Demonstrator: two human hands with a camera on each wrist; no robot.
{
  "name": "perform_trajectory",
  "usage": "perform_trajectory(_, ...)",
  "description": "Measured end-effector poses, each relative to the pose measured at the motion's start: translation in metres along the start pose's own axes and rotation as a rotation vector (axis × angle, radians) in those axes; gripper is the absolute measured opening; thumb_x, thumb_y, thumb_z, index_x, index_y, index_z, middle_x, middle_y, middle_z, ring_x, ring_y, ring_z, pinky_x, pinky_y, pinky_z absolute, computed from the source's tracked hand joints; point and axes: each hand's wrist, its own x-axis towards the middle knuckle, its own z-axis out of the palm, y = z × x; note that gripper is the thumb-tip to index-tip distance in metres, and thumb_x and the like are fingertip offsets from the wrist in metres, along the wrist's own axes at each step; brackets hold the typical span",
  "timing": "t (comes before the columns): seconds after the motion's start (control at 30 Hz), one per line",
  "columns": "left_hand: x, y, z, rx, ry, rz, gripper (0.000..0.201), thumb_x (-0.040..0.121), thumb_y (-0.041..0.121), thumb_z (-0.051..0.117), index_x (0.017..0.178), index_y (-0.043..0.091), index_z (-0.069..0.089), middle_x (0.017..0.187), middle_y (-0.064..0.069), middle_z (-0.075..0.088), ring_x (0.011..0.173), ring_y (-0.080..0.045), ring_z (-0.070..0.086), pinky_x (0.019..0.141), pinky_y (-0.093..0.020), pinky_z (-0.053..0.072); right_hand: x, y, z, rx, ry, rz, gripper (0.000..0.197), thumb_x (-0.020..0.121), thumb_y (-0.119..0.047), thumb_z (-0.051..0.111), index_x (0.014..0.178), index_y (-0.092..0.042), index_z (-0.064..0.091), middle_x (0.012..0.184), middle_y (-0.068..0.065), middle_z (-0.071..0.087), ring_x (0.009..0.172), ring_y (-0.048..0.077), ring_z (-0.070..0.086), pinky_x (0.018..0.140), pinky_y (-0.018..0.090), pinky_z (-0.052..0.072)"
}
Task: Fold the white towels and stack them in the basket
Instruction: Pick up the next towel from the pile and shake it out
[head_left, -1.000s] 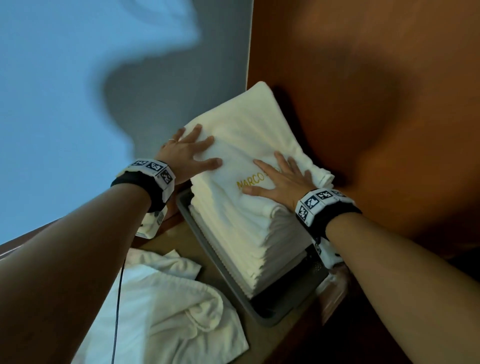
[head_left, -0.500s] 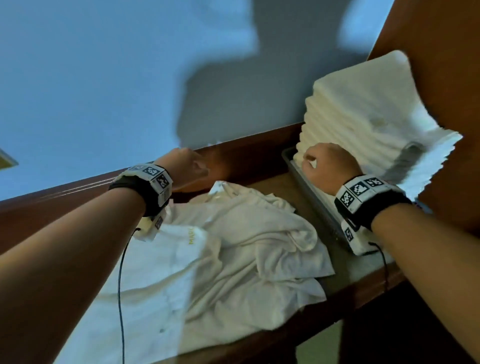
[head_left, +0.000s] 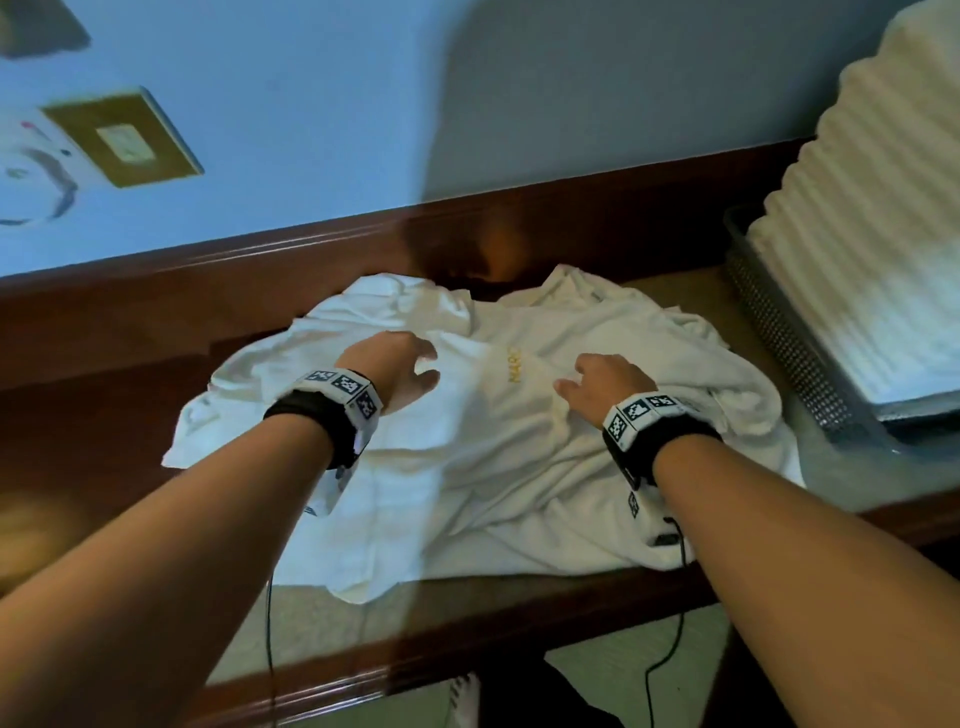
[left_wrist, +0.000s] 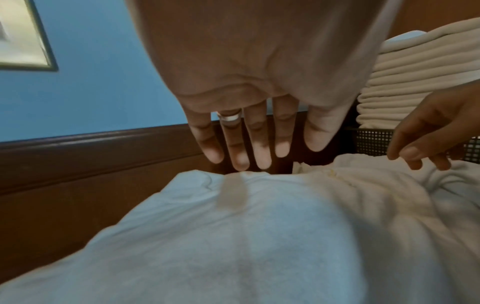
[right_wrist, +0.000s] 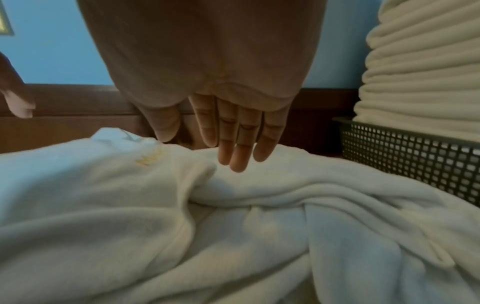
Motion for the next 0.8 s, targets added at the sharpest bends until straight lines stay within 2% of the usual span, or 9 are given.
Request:
perform_trajectory(0.17, 0.048, 0.018, 0.016, 0.071, 0.021, 0.042, 0.048, 0.101, 0.039, 0.046, 0.149, 0.031, 0.045, 0.150, 0.002, 0.048, 0.136, -0.029, 0.039, 0.106, -0.045, 0.039, 0.021, 0.003, 0.030, 0.204, -0.040, 0.164, 0.051, 0.085, -0.057, 0.065, 0.102, -0.010, 0.063, 0.108, 0.013, 0.066, 0.099, 0.034, 0.062, 0.073, 0.031, 0.043)
perform_trajectory(0.3, 0.067, 0.011, 0.032, 0.134, -0.068, -0.032, 0.056, 0.102, 0.036, 0.044, 0.155, 0.030, 0.027, 0.148, -0.003, 0.048, 0.139, -0.033, 0.036, 0.109, -0.050, 0.030, 0.029, -0.008, 0.048, 0.391, 0.042, 0.106, 0.028, 0.089, -0.035, 0.066, 0.096, -0.008, 0.064, 0.105, 0.017, 0.068, 0.098, 0.036, 0.062, 0.071, 0.031, 0.041)
perform_trajectory(0.37, 0.064, 0.003, 0.035, 0.185, -0.054, -0.038, 0.040, 0.100, 0.040, 0.046, 0.139, 0.032, 0.045, 0.130, -0.005, 0.054, 0.128, -0.034, 0.044, 0.100, -0.049, 0.032, 0.030, -0.014, 0.046, 0.471, 0.129, 0.070, 0.017, 0.090, -0.027, 0.065, 0.088, -0.013, 0.057, 0.093, 0.016, 0.066, 0.089, 0.037, 0.061, 0.064, 0.032, 0.039)
perform_trajectory(0.4, 0.062, 0.000, 0.033, 0.199, -0.047, -0.040, 0.024, 0.099, 0.041, 0.048, 0.120, 0.031, 0.055, 0.116, -0.002, 0.054, 0.121, -0.033, 0.045, 0.093, -0.047, 0.031, 0.030, -0.018, 0.041, 0.502, 0.165, 0.042, 0.015, 0.090, -0.024, 0.063, 0.086, -0.015, 0.052, 0.088, 0.014, 0.064, 0.084, 0.038, 0.060, 0.061, 0.033, 0.038)
perform_trajectory(0.47, 0.056, -0.006, 0.021, 0.177, -0.028, -0.038, 0.016, 0.098, 0.041, 0.051, 0.090, 0.028, 0.055, 0.099, 0.003, 0.052, 0.114, -0.030, 0.047, 0.086, -0.043, 0.026, 0.036, -0.029, 0.023, 0.534, 0.235, -0.025, 0.008, 0.089, -0.016, 0.060, 0.087, -0.018, 0.052, 0.084, 0.013, 0.064, 0.079, 0.038, 0.059, 0.060, 0.036, 0.043)
perform_trajectory(0.57, 0.041, -0.020, -0.007, 0.122, 0.122, -0.050, 0.017, 0.093, 0.042, 0.059, 0.095, 0.026, 0.054, 0.111, 0.000, 0.058, 0.116, -0.031, 0.049, 0.093, -0.045, 0.030, 0.045, -0.058, -0.018, 0.593, 0.356, -0.121, 0.010, 0.087, -0.008, 0.056, 0.089, -0.018, 0.059, 0.087, 0.012, 0.066, 0.083, 0.036, 0.059, 0.067, 0.041, 0.048)
perform_trajectory(0.63, 0.025, -0.037, -0.032, 0.063, 0.242, -0.063, 0.018, 0.089, 0.040, 0.064, 0.100, 0.025, 0.060, 0.110, 0.000, 0.057, 0.113, -0.031, 0.048, 0.093, -0.044, 0.033, 0.044, -0.086, -0.049, 0.623, 0.396, -0.200, 0.011, 0.089, -0.007, 0.055, 0.088, -0.015, 0.063, 0.089, 0.009, 0.068, 0.087, 0.033, 0.061, 0.070, 0.042, 0.049)
perform_trajectory(0.73, -0.013, -0.072, -0.076, -0.205, 0.363, -0.056, 0.020, 0.082, 0.027, 0.072, 0.077, 0.020, 0.055, 0.082, 0.002, 0.054, 0.088, -0.027, 0.053, 0.073, -0.035, 0.037, 0.030, -0.142, -0.093, 0.644, 0.400, -0.365, 0.018, 0.088, -0.003, 0.055, 0.093, -0.011, 0.070, 0.095, 0.005, 0.072, 0.094, 0.030, 0.064, 0.078, 0.035, 0.049)
perform_trajectory(0.8, -0.046, -0.102, -0.100, -0.373, 0.473, -0.058, 0.021, 0.078, 0.024, 0.071, 0.073, 0.013, 0.055, 0.069, -0.004, 0.054, 0.073, -0.029, 0.053, 0.058, -0.034, 0.033, 0.009, -0.187, -0.119, 0.612, 0.398, -0.468, 0.021, 0.088, -0.002, 0.054, 0.094, -0.014, 0.071, 0.092, 0.000, 0.068, 0.093, 0.024, 0.062, 0.075, 0.028, 0.043)
